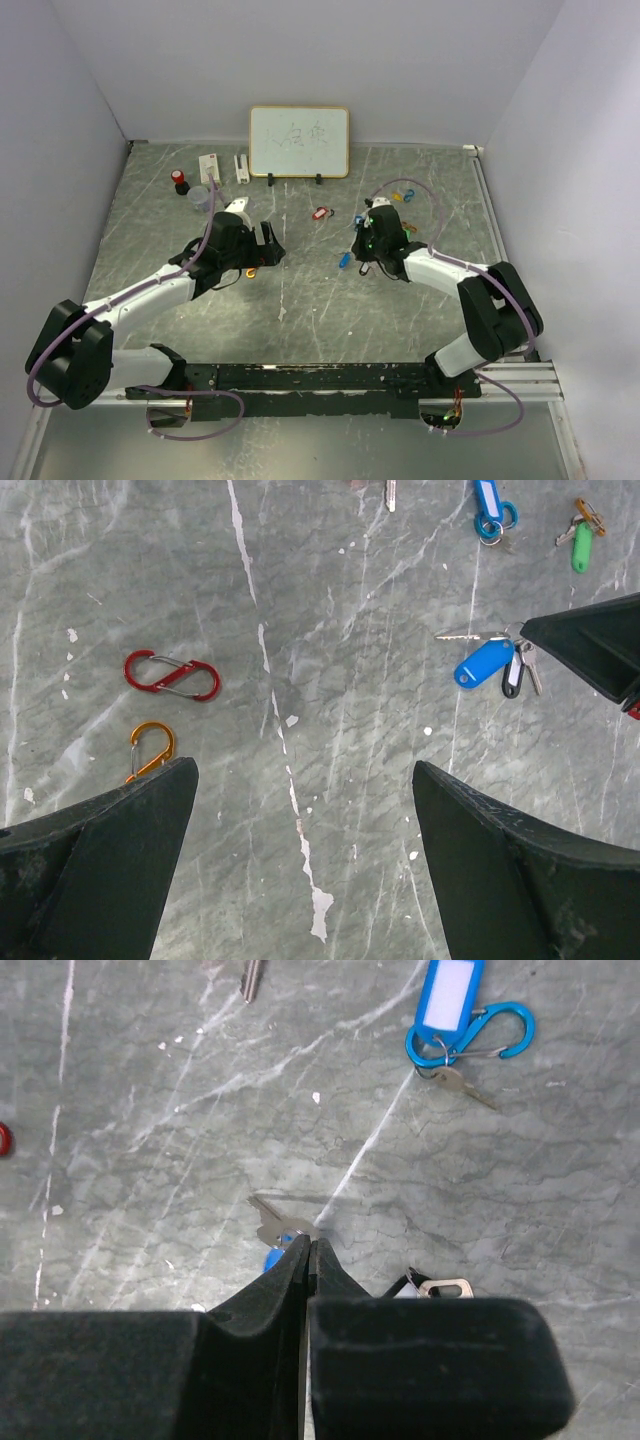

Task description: Put the keys on the keyring

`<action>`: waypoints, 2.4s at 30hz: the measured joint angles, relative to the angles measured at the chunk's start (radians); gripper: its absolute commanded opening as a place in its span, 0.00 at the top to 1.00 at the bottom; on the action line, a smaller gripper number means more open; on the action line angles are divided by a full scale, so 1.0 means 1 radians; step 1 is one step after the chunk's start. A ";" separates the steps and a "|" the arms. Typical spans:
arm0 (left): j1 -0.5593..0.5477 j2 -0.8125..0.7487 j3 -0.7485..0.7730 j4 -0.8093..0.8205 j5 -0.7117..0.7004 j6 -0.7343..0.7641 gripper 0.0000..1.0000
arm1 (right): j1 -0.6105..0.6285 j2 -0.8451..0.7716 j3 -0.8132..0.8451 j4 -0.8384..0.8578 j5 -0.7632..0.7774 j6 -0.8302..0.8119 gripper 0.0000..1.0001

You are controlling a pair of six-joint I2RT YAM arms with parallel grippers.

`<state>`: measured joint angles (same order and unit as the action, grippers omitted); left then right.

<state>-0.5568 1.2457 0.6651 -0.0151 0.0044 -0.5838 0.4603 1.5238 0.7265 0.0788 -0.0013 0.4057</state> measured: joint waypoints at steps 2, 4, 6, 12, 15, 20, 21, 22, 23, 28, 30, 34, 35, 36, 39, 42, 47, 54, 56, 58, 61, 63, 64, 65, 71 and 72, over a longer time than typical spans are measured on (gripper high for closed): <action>0.000 0.000 -0.001 0.006 0.000 0.000 0.00 | 0.000 -0.015 -0.001 0.000 0.003 -0.002 1.00; 0.000 0.000 -0.001 0.006 0.000 0.000 0.00 | 0.000 -0.022 -0.001 0.000 0.005 -0.003 1.00; 0.000 0.000 -0.001 0.005 0.000 0.000 0.00 | 0.000 -0.024 -0.001 0.000 0.005 -0.006 1.00; 0.000 0.000 -0.001 0.005 0.000 0.000 0.01 | 0.029 -0.033 -0.001 -0.002 0.040 -0.025 1.00; 0.000 0.002 -0.002 0.006 -0.001 0.000 0.01 | 0.078 -0.054 -0.001 -0.002 0.076 -0.037 1.00; 0.000 0.024 -0.002 0.003 -0.016 0.000 0.01 | 0.142 -0.074 0.004 -0.005 0.124 -0.059 1.00; 0.000 0.029 -0.002 0.003 -0.021 0.000 0.01 | 0.148 -0.074 0.007 -0.008 0.132 -0.063 1.00; 0.000 0.032 -0.002 0.002 -0.026 0.000 0.01 | 0.154 -0.074 0.010 -0.010 0.139 -0.066 1.00; 0.000 0.035 -0.002 0.000 -0.031 0.000 0.01 | 0.160 -0.074 0.012 -0.011 0.148 -0.069 1.00; 0.000 0.037 -0.003 -0.010 -0.068 0.000 0.01 | 0.185 -0.082 0.014 -0.019 0.174 -0.074 1.00; 0.000 0.037 -0.008 -0.014 -0.091 0.000 0.02 | 0.194 -0.092 0.014 -0.019 0.176 -0.074 1.00; 0.000 0.048 -0.008 -0.030 -0.137 0.002 0.03 | 0.209 -0.111 0.016 -0.022 0.182 -0.074 1.00; 0.000 0.057 -0.008 -0.032 -0.144 0.003 0.05 | 0.212 -0.114 0.020 -0.024 0.183 -0.074 1.00; 0.000 0.068 -0.008 -0.034 -0.151 0.004 0.06 | 0.214 -0.115 0.024 -0.024 0.185 -0.074 1.00; 0.001 0.108 -0.008 -0.045 -0.165 0.005 0.07 | 0.219 -0.119 0.031 -0.024 0.190 -0.074 1.00; 0.001 0.127 -0.012 -0.050 -0.174 0.005 0.08 | 0.224 -0.126 0.031 -0.025 0.192 -0.074 1.00; 0.001 0.145 -0.020 -0.058 -0.198 0.012 0.10 | 0.227 -0.147 0.031 -0.026 0.192 -0.074 1.00; 0.002 0.196 -0.020 -0.061 -0.222 0.032 0.15 | 0.231 -0.160 0.037 -0.035 0.193 -0.074 1.00; 0.002 0.205 -0.020 -0.061 -0.226 0.034 0.17 | 0.233 -0.170 0.037 -0.040 0.193 -0.074 1.00; 0.002 0.208 -0.021 -0.060 -0.230 0.035 0.18 | 0.235 -0.178 0.037 -0.040 0.193 -0.074 1.00; 0.002 0.214 -0.021 -0.056 -0.237 0.039 0.20 | 0.235 -0.180 0.047 -0.042 0.192 -0.075 1.00; 0.002 0.220 -0.021 -0.051 -0.243 0.045 0.21 | 0.236 -0.180 0.053 -0.043 0.192 -0.077 1.00; 0.002 0.223 -0.021 -0.048 -0.246 0.047 0.21 | 0.236 -0.180 0.056 -0.043 0.192 -0.078 1.00; 0.002 0.225 -0.021 -0.047 -0.249 0.050 0.21 | 0.236 -0.180 0.057 -0.042 0.192 -0.078 1.00; -0.011 0.246 -0.019 -0.019 -0.284 0.063 0.24 | 0.236 -0.181 0.057 -0.043 0.193 -0.077 1.00; -0.014 0.252 -0.017 -0.015 -0.292 0.065 0.26 | 0.236 -0.181 0.057 -0.043 0.193 -0.077 1.00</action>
<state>-0.5705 1.4979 0.6479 -0.0303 -0.2874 -0.5190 0.6960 1.3426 0.7834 0.0353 0.1917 0.3286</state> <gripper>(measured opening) 0.769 0.006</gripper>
